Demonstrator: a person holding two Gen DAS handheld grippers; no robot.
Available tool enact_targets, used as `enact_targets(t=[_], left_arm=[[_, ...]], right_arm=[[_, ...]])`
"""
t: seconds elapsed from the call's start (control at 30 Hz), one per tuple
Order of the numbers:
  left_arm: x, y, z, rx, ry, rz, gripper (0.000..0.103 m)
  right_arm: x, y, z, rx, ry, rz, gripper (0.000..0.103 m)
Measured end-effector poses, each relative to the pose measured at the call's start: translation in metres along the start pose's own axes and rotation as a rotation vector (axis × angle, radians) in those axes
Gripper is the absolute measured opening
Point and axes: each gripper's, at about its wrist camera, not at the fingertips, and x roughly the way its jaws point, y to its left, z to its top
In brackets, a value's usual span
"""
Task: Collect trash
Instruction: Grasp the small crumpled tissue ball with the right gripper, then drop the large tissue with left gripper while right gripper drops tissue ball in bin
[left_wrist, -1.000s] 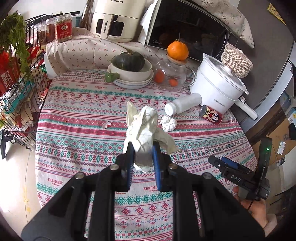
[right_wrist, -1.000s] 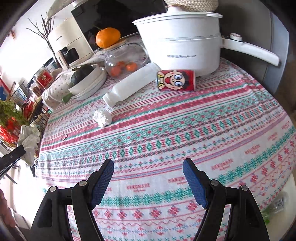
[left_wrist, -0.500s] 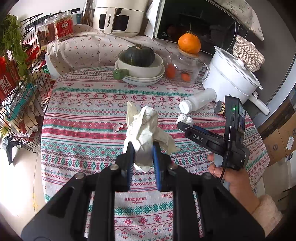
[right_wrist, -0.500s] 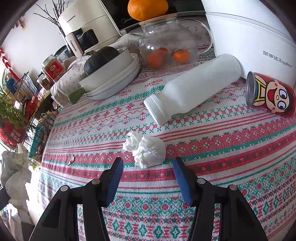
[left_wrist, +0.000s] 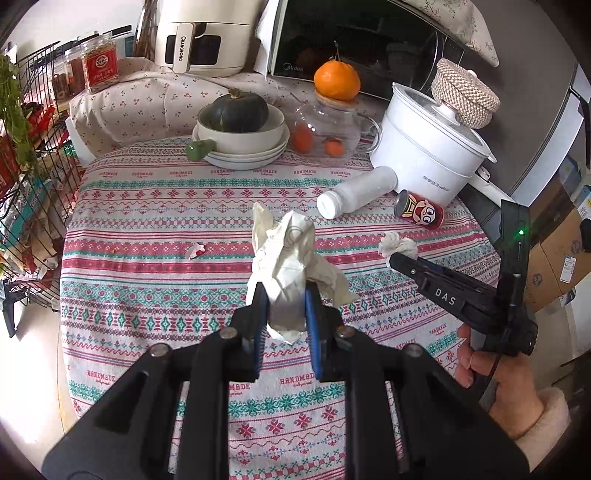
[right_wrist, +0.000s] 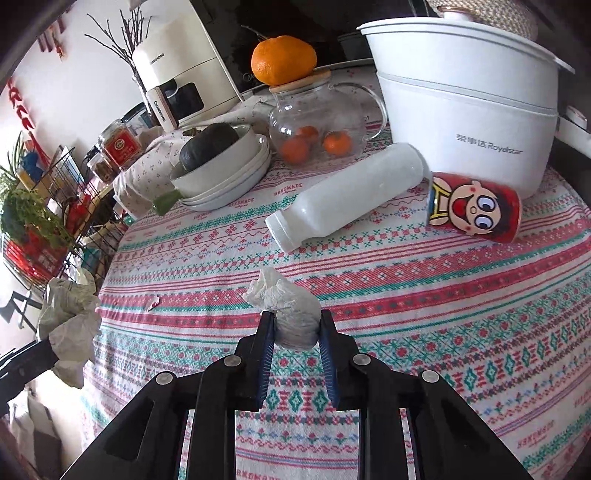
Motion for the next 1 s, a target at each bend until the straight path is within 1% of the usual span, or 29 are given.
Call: enact_targets(t=[0.17, 0.33, 0.43, 0.53, 0.6, 0.67, 0.8, 1.0], left_arm=[[-0.007, -0.047, -0.010, 0.098, 0.011, -0.092, 0.021], [-0.014, -0.093, -0.023, 0.176, 0.019, -0.151, 0.021], [-0.020, -0.121, -0.033, 0.224, 0.018, -0.186, 0.021], [-0.024, -0.151, -0.044, 0.277, 0.012, -0.215, 0.021], [-0.025, -0.170, -0.054, 0.309, 0.013, -0.238, 0.021], [-0.023, -0.187, -0.063, 0.336, 0.024, -0.262, 0.021], [-0.016, -0.221, -0.084, 0.386, 0.061, -0.305, 0.021], [-0.001, -0.268, -0.112, 0.466, 0.107, -0.334, 0.021]], right_arm=[[-0.073, -0.031, -0.021, -0.011, -0.011, -0.073, 0.024], [-0.152, -0.059, -0.048, -0.036, -0.034, -0.147, 0.024], [-0.194, -0.076, -0.065, -0.014, -0.052, -0.183, 0.024], [-0.227, -0.093, -0.082, 0.030, -0.068, -0.199, 0.024], [-0.245, -0.107, -0.095, 0.068, -0.078, -0.195, 0.024], [-0.258, -0.123, -0.110, 0.128, -0.093, -0.167, 0.024], [-0.271, -0.156, -0.134, 0.262, -0.051, -0.189, 0.024], [-0.295, -0.185, -0.153, 0.315, -0.059, -0.222, 0.024]])
